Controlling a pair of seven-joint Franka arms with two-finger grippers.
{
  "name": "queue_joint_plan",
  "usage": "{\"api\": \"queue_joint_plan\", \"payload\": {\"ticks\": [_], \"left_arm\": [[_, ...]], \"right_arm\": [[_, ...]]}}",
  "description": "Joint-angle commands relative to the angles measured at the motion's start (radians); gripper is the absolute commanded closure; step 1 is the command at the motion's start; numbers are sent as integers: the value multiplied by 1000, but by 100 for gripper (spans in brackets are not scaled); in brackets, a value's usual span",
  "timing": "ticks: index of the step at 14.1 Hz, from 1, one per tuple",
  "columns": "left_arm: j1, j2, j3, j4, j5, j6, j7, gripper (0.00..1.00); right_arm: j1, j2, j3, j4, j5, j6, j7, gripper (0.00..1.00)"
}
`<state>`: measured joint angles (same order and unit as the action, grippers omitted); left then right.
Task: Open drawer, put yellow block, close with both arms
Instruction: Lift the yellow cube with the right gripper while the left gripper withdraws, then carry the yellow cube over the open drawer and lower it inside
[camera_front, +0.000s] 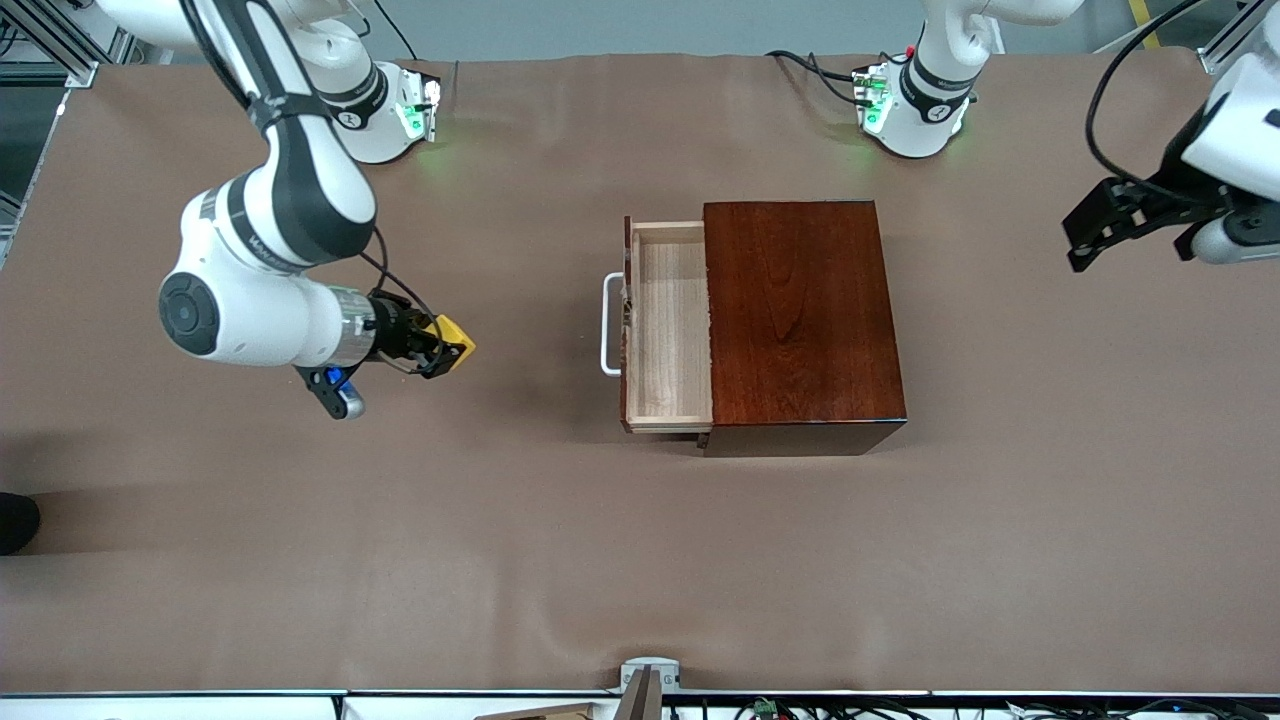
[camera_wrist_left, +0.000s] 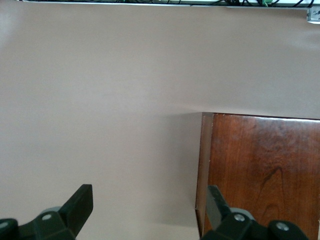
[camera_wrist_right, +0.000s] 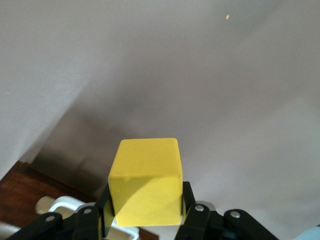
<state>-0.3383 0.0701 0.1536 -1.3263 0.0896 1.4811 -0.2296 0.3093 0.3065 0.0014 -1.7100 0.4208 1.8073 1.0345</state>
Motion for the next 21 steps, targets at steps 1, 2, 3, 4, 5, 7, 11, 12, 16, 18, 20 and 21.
{"api": "queue_joint_plan", "payload": {"ticks": [1, 2, 3, 4, 5, 7, 11, 12, 16, 18, 20, 21], "left_arm": [[19, -24, -12, -30, -2, 2, 42, 0], [27, -23, -12, -30, -2, 4, 44, 0], [28, -23, -12, -30, -2, 4, 45, 0], [28, -23, -12, -28, -2, 4, 46, 0], [30, -23, -11, -28, -4, 4, 46, 0], [38, -18, -11, -25, -14, 10, 58, 0], [42, -12, -6, -25, -11, 13, 61, 0], [45, -12, -6, -25, -10, 11, 61, 0], [64, -10, -8, -22, -36, 13, 61, 0], [65, -10, -8, -22, -53, 13, 61, 0], [68, -10, -8, -22, -56, 13, 61, 0], [71, -10, -8, -22, -54, 13, 62, 0]], "right_arm": [[95, -15, -12, 32, 35, 30, 160, 100], [122, -15, -11, 36, 35, 61, 226, 100], [151, -15, -11, 39, 38, 78, 267, 100], [171, -15, -11, 44, 55, 92, 298, 100], [204, -17, -11, 44, 67, 116, 343, 100], [255, -12, -11, 44, 72, 176, 435, 100], [327, -4, -12, 44, 85, 214, 568, 100], [339, -4, -12, 40, 90, 233, 587, 100], [393, 19, -12, 39, 90, 315, 645, 100], [407, 45, -12, 38, 90, 346, 648, 100], [422, 74, -12, 38, 92, 354, 660, 100], [430, 86, -12, 39, 92, 357, 682, 100]]}}
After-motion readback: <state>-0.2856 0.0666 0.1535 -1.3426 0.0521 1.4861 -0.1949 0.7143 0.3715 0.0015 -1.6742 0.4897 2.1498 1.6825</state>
